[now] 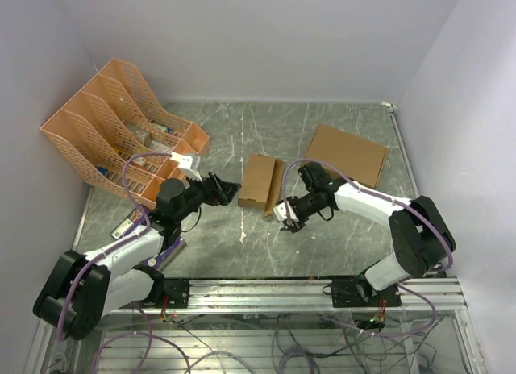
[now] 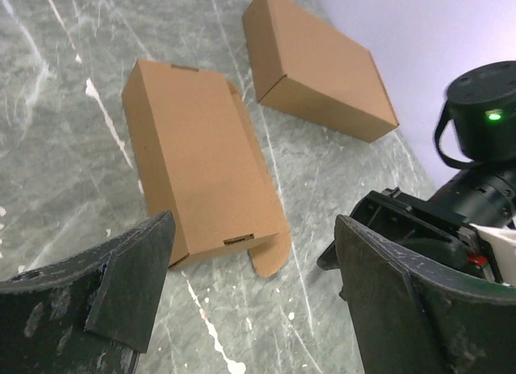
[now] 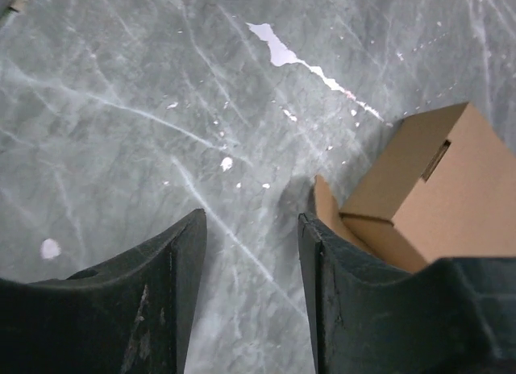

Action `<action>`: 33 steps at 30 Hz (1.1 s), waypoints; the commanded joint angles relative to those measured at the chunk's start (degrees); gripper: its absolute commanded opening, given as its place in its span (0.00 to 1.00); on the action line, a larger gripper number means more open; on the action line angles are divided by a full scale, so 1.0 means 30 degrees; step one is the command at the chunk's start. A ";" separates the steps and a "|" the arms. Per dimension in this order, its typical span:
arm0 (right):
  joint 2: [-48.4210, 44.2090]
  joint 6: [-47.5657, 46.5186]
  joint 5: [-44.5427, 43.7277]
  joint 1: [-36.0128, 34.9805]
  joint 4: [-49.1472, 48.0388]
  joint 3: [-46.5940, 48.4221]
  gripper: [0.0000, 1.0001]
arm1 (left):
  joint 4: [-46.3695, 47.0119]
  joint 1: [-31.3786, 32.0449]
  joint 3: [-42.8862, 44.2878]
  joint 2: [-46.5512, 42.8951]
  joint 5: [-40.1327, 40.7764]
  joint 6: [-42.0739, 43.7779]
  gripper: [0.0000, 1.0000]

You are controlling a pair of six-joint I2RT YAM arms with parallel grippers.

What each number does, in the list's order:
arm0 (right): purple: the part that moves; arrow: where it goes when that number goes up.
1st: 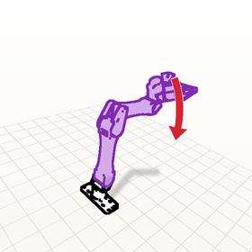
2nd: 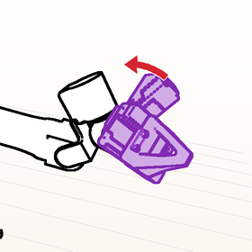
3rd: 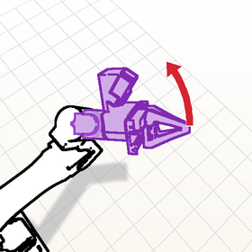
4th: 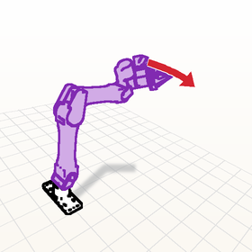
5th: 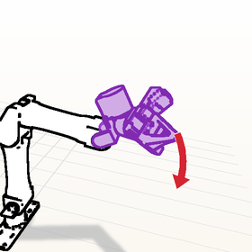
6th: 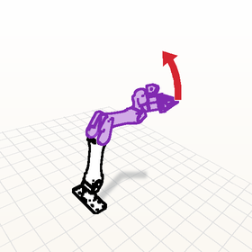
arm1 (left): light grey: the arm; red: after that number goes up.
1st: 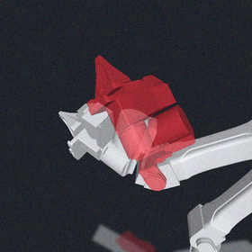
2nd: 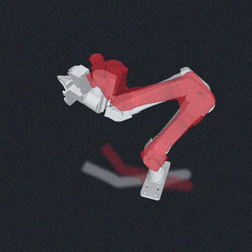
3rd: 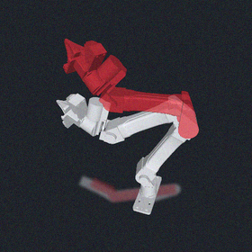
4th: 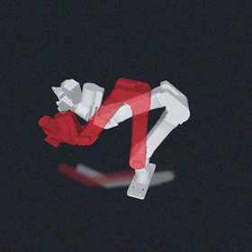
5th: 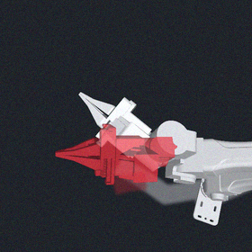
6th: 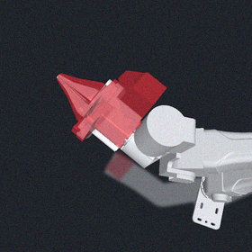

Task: Fold the paper box

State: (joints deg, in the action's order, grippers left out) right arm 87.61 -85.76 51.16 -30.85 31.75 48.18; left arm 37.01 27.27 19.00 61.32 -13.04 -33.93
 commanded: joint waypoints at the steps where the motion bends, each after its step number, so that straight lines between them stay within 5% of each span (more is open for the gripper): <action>1: -0.0600 0.1857 -0.2611 -0.1194 -0.4375 -0.0441 0.47 | 0.1034 -0.0072 0.0153 0.0919 0.0181 -0.0175 0.90; 10: -0.0506 0.3473 -0.5951 -0.3552 -0.7976 -0.1640 0.47 | 0.2394 -0.0077 -0.0516 0.1721 0.0303 -0.0788 0.89; 21: 0.0190 0.3183 -0.7175 -0.3603 -0.9502 -0.2556 0.36 | -0.0701 -0.0067 0.0378 0.2066 0.1461 -0.0880 0.86; 33: 0.0535 0.3090 -0.7619 -0.3815 -1.1563 -0.3579 0.26 | -0.0648 -0.0038 0.1181 0.3952 0.2030 -0.1118 0.86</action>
State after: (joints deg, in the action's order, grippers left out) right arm 88.77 -76.34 28.82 -41.87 0.30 38.24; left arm 34.22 27.22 20.49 71.96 -9.15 -36.91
